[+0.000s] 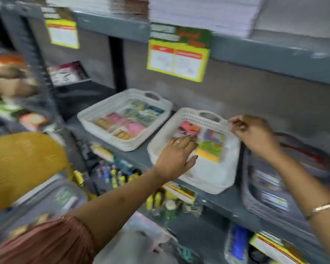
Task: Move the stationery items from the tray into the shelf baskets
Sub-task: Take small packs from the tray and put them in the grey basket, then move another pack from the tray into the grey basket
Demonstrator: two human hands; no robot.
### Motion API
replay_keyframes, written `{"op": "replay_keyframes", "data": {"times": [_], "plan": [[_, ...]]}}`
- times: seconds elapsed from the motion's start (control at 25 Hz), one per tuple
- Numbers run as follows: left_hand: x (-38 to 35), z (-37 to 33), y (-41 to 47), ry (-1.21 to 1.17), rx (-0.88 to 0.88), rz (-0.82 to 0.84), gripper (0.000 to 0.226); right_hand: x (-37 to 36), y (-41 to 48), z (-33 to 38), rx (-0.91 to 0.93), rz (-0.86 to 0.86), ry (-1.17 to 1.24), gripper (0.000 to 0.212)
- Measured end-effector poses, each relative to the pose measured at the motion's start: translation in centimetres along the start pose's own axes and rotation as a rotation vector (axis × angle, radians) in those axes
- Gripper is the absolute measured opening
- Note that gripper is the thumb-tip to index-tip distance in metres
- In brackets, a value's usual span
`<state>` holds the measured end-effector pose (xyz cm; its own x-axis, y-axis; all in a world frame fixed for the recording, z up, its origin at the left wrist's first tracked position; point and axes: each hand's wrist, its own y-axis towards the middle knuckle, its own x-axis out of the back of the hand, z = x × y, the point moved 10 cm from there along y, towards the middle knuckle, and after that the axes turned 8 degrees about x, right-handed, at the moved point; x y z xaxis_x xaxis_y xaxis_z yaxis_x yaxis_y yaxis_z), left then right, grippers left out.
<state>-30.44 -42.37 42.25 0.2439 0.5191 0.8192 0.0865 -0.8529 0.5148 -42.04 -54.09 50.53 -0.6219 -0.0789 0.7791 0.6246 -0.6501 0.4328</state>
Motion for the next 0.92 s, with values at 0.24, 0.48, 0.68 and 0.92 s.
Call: {"op": "replay_keyframes", "data": {"times": [0.24,0.48,0.68,0.92], "plan": [[8.3,22.0,-12.2,0.151,0.458,-0.128,0.032,-16.0,4.3,21.8,0.339,0.133,0.251,0.015],[7.4,41.2,-31.6,0.242,0.94,0.053,0.043,-41.3,0.9,32.0,0.407,0.574,0.258,0.015],[0.6,46.7,-44.3,0.193,1.182,0.219,0.044,-60.1,-4.9,29.2,0.336,0.926,0.148,0.015],[-11.8,47.1,-52.4,0.141,1.25,0.47,0.057,-75.4,-11.4,26.0,0.443,1.171,-0.01,0.037]]}}
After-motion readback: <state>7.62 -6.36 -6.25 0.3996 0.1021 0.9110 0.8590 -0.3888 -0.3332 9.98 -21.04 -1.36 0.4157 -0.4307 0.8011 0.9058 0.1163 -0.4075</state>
